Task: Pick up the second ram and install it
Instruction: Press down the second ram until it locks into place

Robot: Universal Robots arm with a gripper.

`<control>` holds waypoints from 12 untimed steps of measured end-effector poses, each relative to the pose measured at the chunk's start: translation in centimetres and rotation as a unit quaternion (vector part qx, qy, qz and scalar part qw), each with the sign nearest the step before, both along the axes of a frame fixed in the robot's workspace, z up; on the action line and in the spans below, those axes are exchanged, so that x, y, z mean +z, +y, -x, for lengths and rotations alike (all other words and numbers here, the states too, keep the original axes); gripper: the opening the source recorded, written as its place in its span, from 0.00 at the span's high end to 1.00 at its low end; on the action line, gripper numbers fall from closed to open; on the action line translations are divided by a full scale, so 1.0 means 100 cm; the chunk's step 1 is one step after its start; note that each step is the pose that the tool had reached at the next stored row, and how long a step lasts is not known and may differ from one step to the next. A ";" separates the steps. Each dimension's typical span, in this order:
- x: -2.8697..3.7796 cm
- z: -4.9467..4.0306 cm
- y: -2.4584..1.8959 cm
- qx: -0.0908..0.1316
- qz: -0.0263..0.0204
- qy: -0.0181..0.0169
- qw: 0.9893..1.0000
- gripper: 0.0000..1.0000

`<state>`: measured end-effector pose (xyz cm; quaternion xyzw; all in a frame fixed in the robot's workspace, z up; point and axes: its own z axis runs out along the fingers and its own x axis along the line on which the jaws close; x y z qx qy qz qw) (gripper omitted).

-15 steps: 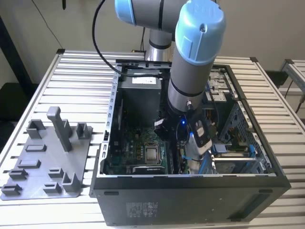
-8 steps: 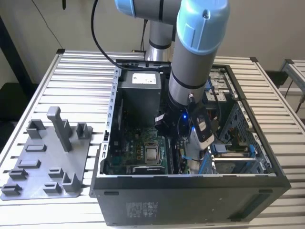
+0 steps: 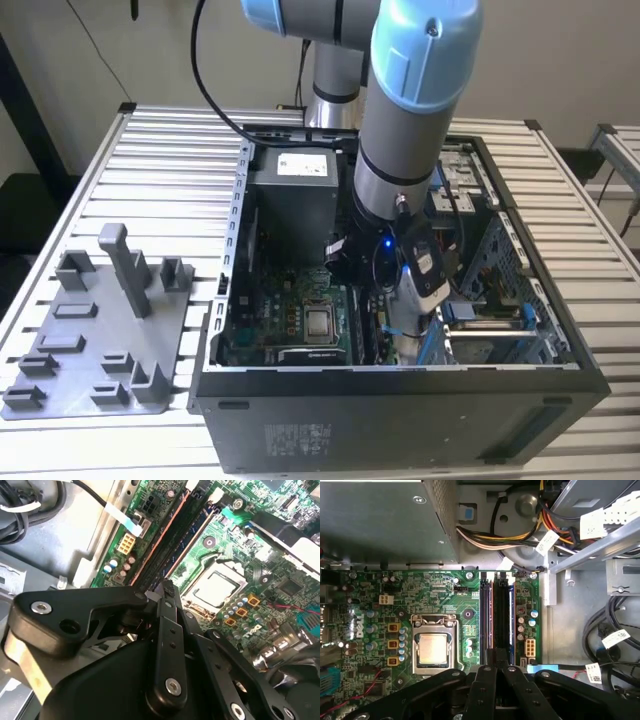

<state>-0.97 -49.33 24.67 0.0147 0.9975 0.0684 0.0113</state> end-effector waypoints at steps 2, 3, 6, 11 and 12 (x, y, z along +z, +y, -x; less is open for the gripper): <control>0.0002 0.0000 0.0000 0.000 0.000 0.000 1.000 0.89; 0.0003 0.0000 0.0000 0.000 0.000 0.000 1.000 0.89; 0.0006 0.0000 0.0000 0.000 0.000 0.000 1.000 0.89; 0.0010 0.0000 0.0000 0.000 0.000 0.000 1.000 0.89; 0.0010 0.0000 0.0000 0.004 0.000 0.000 1.000 0.89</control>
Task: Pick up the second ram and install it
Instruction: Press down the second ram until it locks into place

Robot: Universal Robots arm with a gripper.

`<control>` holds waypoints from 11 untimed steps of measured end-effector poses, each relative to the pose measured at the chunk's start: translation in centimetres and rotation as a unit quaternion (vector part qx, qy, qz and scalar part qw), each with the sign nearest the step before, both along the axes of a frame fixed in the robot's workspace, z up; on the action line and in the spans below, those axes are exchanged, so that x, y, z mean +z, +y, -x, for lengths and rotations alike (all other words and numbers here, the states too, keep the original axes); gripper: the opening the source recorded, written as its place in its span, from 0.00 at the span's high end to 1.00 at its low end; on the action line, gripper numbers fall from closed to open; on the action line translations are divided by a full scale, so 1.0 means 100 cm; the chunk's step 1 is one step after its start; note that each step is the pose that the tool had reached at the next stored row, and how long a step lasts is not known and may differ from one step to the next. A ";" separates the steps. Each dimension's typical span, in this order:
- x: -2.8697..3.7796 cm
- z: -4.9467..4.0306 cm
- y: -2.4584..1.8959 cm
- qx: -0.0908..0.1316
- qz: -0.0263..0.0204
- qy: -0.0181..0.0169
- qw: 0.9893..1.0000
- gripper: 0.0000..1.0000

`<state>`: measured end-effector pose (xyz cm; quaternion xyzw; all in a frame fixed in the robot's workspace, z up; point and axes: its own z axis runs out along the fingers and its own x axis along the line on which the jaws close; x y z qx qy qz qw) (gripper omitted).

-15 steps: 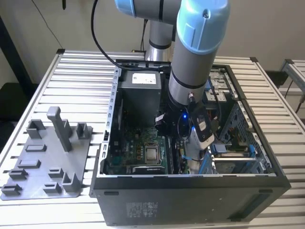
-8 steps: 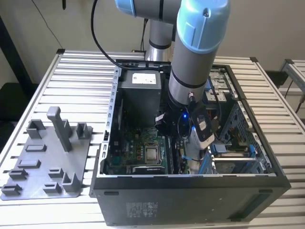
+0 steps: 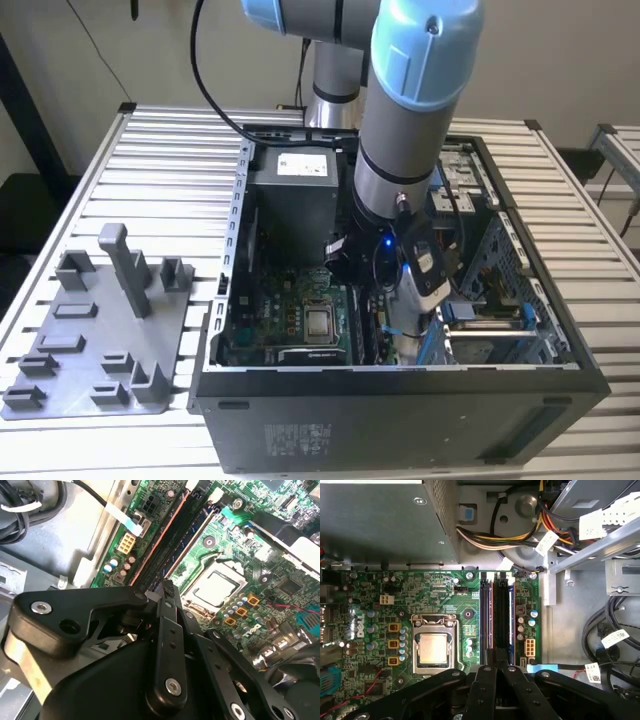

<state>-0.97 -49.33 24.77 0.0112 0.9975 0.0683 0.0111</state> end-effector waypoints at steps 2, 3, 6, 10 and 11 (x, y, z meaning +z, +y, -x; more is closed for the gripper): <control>0.0001 0.0000 0.0000 0.018 0.000 0.000 1.000 0.89; 0.0001 0.0000 0.0000 0.027 0.000 0.000 1.000 0.89; 0.0000 0.0000 0.0000 0.055 0.001 0.000 0.999 0.89; 0.0000 0.0000 0.0000 0.085 0.009 0.000 0.996 0.89; 0.0000 0.0000 0.0000 0.089 0.015 0.001 0.996 0.89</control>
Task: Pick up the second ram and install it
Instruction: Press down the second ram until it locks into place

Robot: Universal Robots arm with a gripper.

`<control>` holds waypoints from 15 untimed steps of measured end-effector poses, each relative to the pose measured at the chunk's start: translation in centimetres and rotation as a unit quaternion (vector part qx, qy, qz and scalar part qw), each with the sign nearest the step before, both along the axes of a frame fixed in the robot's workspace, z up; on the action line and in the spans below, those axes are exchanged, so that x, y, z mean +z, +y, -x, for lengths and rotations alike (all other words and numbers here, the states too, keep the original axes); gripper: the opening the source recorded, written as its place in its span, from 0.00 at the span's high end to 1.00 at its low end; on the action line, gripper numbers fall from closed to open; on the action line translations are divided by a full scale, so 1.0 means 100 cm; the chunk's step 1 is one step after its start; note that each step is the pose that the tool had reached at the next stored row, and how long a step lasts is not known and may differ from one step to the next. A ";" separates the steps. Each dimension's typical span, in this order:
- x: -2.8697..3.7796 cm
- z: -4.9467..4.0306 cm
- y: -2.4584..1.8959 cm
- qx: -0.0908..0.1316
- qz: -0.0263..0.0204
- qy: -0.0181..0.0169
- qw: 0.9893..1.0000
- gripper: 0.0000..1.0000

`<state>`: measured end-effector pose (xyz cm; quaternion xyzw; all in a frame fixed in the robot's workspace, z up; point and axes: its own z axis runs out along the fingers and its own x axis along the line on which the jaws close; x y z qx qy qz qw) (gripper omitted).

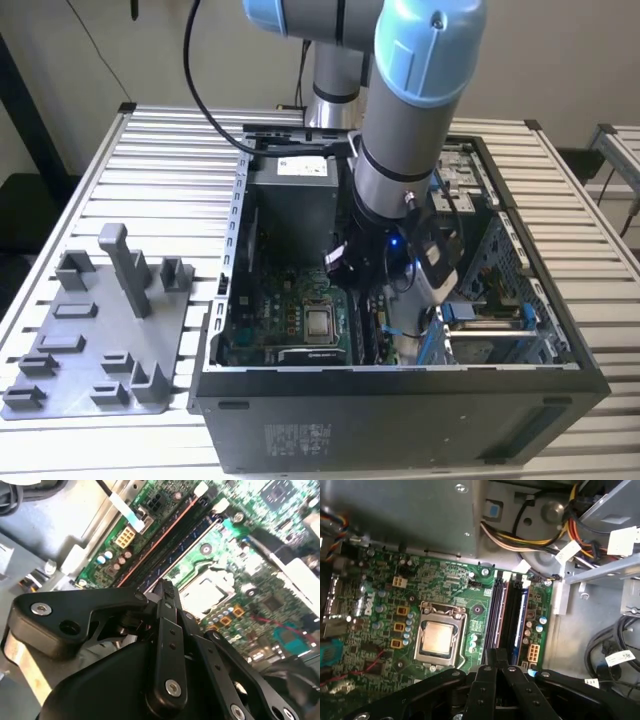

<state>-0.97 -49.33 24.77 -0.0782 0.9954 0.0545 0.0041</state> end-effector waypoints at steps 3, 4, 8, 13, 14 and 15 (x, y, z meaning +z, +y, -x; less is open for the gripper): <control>0.0000 -0.0001 0.0000 0.014 0.016 0.000 1.000 0.89; -0.0001 -0.0001 0.0000 0.022 0.017 -0.001 1.000 0.89; -0.0001 0.0000 0.0000 0.046 0.018 -0.012 0.999 0.89; 0.0000 0.0000 0.0000 0.081 0.017 -0.020 0.996 0.89; 0.0001 0.0000 0.0000 0.089 0.016 -0.022 0.996 0.89; 0.0001 0.0000 0.0000 0.096 0.016 -0.023 0.995 0.89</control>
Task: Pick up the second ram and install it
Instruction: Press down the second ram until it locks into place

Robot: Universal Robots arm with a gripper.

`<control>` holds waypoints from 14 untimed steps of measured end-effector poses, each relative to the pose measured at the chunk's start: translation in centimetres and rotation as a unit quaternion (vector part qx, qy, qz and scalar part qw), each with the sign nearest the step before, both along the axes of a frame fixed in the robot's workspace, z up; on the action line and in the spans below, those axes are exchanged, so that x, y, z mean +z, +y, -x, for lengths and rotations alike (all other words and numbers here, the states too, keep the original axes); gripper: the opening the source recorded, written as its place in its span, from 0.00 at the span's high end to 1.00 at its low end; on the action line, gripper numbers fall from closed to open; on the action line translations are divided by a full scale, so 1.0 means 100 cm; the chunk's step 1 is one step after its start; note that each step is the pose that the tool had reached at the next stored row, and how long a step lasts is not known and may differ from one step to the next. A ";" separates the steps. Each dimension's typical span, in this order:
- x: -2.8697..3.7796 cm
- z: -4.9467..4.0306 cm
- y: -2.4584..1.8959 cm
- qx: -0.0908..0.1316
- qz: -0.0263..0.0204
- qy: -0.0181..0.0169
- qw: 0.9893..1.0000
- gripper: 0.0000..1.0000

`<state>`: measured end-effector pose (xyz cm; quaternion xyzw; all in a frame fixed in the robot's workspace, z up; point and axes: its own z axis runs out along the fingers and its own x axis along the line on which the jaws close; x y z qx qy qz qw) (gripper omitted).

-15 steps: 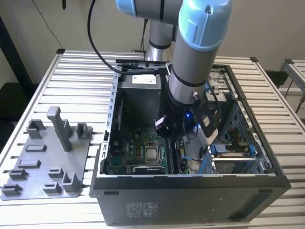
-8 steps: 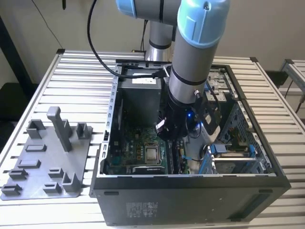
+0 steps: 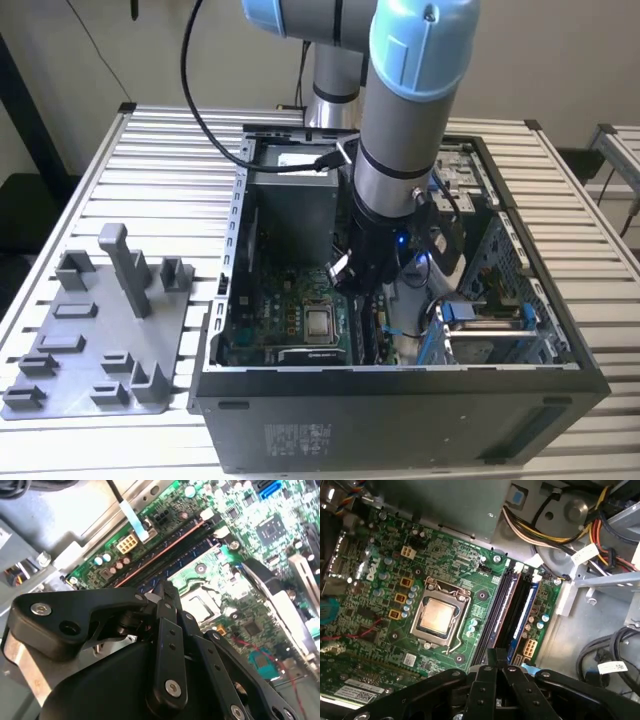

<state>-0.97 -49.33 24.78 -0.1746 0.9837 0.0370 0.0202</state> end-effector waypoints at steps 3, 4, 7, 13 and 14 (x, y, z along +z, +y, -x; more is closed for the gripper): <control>-0.0001 0.0000 0.0000 0.021 -0.001 -0.003 1.000 0.89; 0.0000 0.0001 0.0000 0.028 -0.001 -0.005 1.000 0.89; 0.0000 0.0000 0.0000 0.049 -0.003 -0.008 0.999 0.89; -0.0001 0.0001 0.0000 0.086 -0.012 -0.013 0.996 0.89; -0.0002 0.0000 0.0001 0.094 -0.012 -0.013 0.995 0.89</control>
